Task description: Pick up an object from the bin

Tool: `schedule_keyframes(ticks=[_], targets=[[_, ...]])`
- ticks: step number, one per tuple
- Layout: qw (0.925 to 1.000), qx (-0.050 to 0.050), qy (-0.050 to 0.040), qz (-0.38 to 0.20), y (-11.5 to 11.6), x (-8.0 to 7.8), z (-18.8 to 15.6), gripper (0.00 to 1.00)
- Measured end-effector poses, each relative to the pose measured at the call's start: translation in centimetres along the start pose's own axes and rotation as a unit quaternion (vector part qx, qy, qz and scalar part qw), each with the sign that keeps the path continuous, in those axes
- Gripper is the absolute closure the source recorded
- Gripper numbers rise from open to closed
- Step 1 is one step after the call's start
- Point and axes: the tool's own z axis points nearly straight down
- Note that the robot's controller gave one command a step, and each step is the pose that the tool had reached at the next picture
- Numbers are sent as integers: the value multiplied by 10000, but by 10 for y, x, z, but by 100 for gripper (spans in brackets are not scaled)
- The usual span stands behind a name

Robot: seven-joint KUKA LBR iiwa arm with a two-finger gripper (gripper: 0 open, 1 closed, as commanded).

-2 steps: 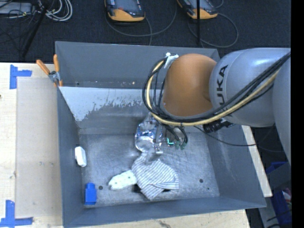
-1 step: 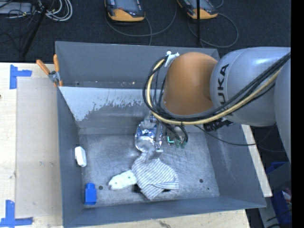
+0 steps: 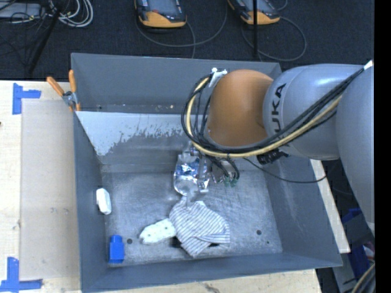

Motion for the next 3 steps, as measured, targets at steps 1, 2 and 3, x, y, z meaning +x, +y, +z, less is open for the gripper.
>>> schedule_keyframes(ticks=[1,2,3], targets=[[9974,-30,15,-720,-21,-3,39,0],[9964,-14,-10,-847,-21,-6,37,0],[9934,-10,-8,-1145,-24,-3,37,0]])
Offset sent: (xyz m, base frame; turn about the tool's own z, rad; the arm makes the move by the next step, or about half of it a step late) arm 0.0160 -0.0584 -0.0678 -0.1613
